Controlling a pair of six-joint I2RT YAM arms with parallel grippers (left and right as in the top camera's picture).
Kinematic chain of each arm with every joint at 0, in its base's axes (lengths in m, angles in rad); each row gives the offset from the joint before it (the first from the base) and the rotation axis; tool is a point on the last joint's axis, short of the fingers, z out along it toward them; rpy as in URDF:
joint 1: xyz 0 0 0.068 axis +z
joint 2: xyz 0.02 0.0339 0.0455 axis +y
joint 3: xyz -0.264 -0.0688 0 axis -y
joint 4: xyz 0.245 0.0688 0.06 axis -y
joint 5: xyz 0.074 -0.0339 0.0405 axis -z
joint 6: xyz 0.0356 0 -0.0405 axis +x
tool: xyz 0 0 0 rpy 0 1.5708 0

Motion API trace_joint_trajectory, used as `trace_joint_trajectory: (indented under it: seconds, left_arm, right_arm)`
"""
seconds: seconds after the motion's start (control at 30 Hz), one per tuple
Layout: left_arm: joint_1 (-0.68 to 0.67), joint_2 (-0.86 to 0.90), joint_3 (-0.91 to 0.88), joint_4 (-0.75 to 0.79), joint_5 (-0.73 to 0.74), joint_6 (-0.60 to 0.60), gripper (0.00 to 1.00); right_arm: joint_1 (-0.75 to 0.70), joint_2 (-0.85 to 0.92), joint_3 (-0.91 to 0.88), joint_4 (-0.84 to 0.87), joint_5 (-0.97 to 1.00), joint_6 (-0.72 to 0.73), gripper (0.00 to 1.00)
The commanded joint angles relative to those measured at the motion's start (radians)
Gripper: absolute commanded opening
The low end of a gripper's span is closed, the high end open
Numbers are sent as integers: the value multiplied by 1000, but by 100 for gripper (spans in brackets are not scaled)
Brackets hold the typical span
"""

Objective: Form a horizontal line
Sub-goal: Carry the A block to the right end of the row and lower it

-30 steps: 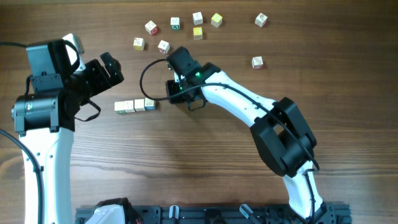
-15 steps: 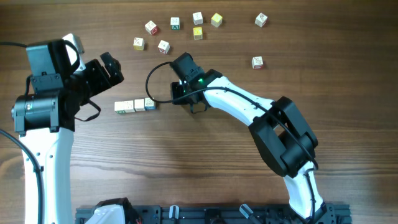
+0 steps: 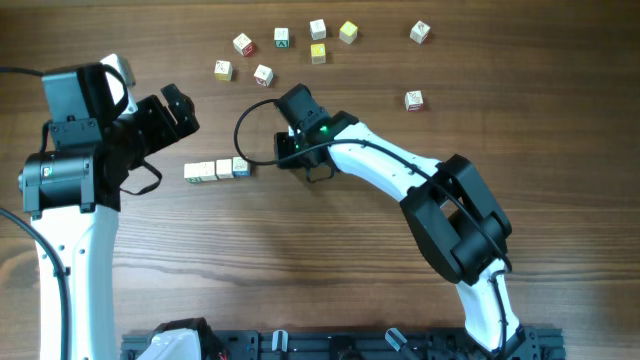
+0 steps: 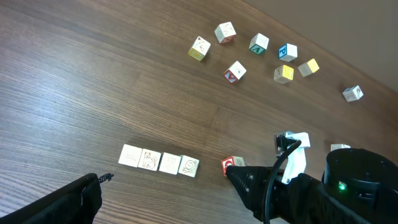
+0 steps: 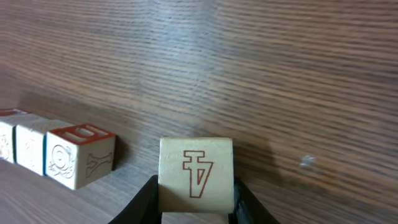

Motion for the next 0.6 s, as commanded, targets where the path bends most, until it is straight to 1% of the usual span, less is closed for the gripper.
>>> trace_joint_trajectory:
  seconds: [0.0, 0.2, 0.33, 0.37, 0.47, 0.57]
  left_arm:
    - [3, -3, -7, 2, -10, -8, 100]
    - [3, -3, -7, 2, -10, -8, 100]
    - [3, -3, -7, 2, -10, -8, 100]
    - [3, -3, -7, 2, -10, -8, 100]
    - [3, -3, -7, 2, -10, -8, 100]
    - [3, -3, -7, 2, -10, -8, 100]
  right_arm:
    - [20, 10, -22, 22, -38, 1, 17]
    - [50, 33, -22, 60, -35, 3, 21]
    - [64, 44, -22, 72, -34, 3, 27]
    - [66, 45, -22, 71, -34, 3, 29]
    - [68, 45, -22, 71, -34, 4, 43]
    - [68, 45, -22, 70, -34, 3, 48]
